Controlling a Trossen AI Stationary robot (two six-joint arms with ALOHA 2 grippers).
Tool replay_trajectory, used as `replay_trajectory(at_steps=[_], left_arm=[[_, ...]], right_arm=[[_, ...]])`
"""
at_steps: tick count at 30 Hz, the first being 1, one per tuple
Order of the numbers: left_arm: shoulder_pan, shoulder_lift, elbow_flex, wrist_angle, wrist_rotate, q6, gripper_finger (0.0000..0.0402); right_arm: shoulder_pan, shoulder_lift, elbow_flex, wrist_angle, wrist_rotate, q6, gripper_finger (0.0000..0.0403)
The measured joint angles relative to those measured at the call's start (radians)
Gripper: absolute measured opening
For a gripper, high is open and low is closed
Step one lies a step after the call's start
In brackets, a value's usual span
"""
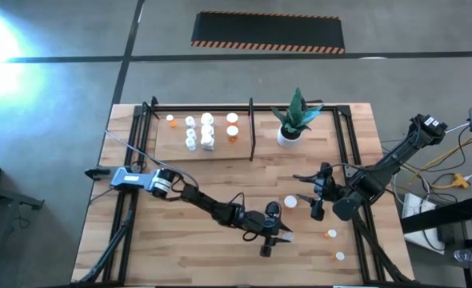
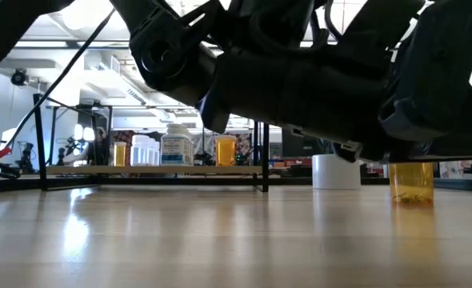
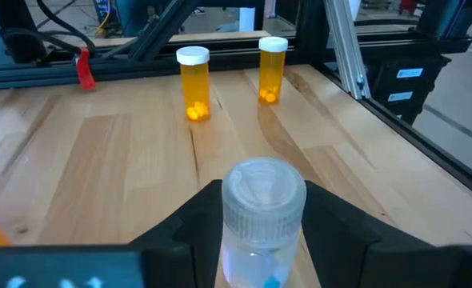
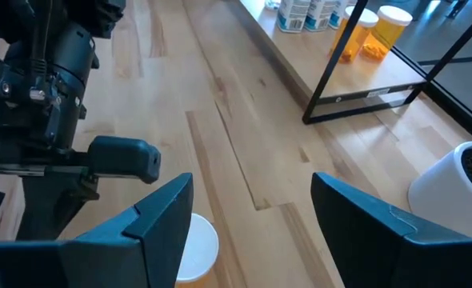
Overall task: Pick and place medicine bottles onto shelf by color
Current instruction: Put the transparent medicine container onto the shelf
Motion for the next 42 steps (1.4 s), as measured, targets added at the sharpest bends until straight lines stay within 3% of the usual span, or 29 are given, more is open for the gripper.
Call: replay_trajectory(at_steps=[5, 8, 10, 15, 19, 23, 27, 33, 38, 42], left_arm=[[-0.008, -0.017, -0.008, -0.008, -0.004, -0.002, 0.0131], [-0.033, -0.078, -0.034, -0.078, -0.071, -0.002, 0.0131], [-0.057, -0.146, -0.066, -0.176, -0.183, -0.002, 0.0130], [-0.150, -0.378, -0.283, -0.384, -0.615, -0.114, 0.0130], [-0.213, -0.621, -0.545, -0.442, -0.847, -0.392, 0.0129], [-0.238, -0.853, -0.803, -0.542, -0.985, -0.723, 0.0129], [-0.204, -1.067, -1.005, -0.583, -1.061, -0.912, 0.0129], [-0.088, -1.283, -1.166, -0.583, -1.110, -0.901, 0.0129], [0.027, -1.353, -1.210, -0.585, -1.099, -0.853, 0.0129], [0.082, -1.336, -1.217, -0.584, -1.079, -0.828, 0.0129]], right_arm=[[0.000, 0.000, 0.000, 0.000, 0.000, 0.000, 0.0244], [0.000, 0.000, 0.000, -0.001, -0.001, 0.001, 0.0244], [0.000, 0.000, 0.000, 0.000, -0.001, 0.001, 0.0244], [0.000, 0.000, 0.000, 0.000, -0.002, 0.000, 0.0244], [0.000, 0.000, 0.000, 0.000, -0.001, -0.002, 0.0244], [0.000, 0.000, 0.000, 0.006, 0.000, -0.006, 0.0244], [0.000, 0.000, 0.000, 0.007, 0.000, -0.006, 0.0244], [0.000, 0.000, 0.000, 0.007, 0.001, -0.006, 0.0244], [0.000, 0.000, 0.000, 0.007, 0.002, -0.006, 0.0244], [0.000, 0.000, 0.000, 0.007, 0.002, -0.006, 0.0244]])
